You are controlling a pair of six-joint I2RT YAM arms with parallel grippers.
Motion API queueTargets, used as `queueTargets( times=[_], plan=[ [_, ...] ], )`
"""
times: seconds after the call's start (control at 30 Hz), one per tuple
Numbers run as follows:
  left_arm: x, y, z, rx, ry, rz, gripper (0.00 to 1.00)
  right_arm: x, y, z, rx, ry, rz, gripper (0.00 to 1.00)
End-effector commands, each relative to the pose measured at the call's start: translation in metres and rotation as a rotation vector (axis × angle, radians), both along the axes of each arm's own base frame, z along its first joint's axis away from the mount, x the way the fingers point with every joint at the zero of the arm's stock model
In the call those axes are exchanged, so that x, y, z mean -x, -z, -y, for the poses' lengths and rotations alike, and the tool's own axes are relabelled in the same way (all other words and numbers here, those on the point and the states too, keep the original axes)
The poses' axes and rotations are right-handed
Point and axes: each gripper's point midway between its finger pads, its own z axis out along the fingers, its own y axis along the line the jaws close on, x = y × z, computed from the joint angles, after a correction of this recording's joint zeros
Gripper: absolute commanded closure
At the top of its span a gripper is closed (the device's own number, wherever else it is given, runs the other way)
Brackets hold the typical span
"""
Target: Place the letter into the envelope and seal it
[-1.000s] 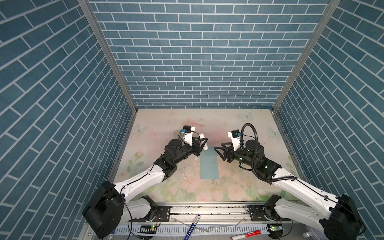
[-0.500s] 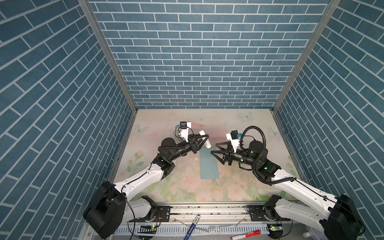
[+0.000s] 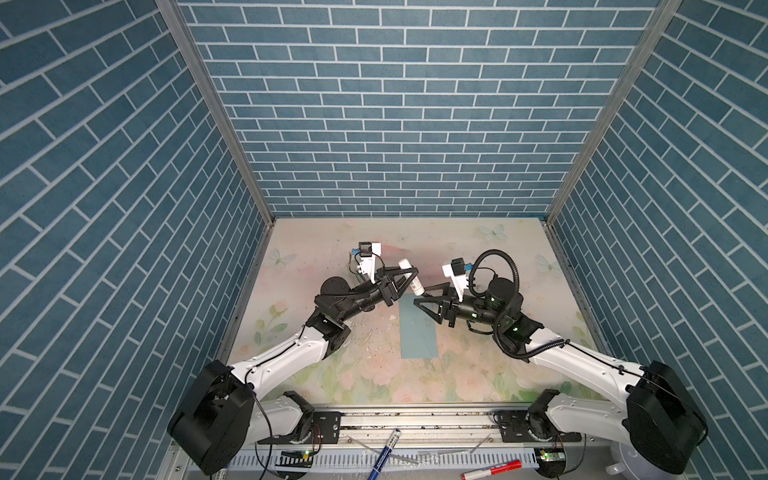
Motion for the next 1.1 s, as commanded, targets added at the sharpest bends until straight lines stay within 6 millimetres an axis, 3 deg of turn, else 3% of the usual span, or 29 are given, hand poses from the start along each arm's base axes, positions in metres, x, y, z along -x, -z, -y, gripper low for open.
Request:
queueTargets(
  times=[0.0,0.6,1.07],
  plan=[
    [0.003,-0.003,-0.002,0.015,0.01,0.022,1.0,0.002,-0.03,-0.003,-0.075,-0.029,0.051,0.48],
    [0.001,0.004,0.0,0.016,0.017,0.0,1.0,-0.005,-0.037,-0.008,-0.091,-0.025,0.06,0.6],
    [-0.004,0.012,-0.002,-0.006,-0.014,-0.015,1.0,-0.017,-0.027,-0.007,-0.035,0.042,0.031,0.96]
  ],
)
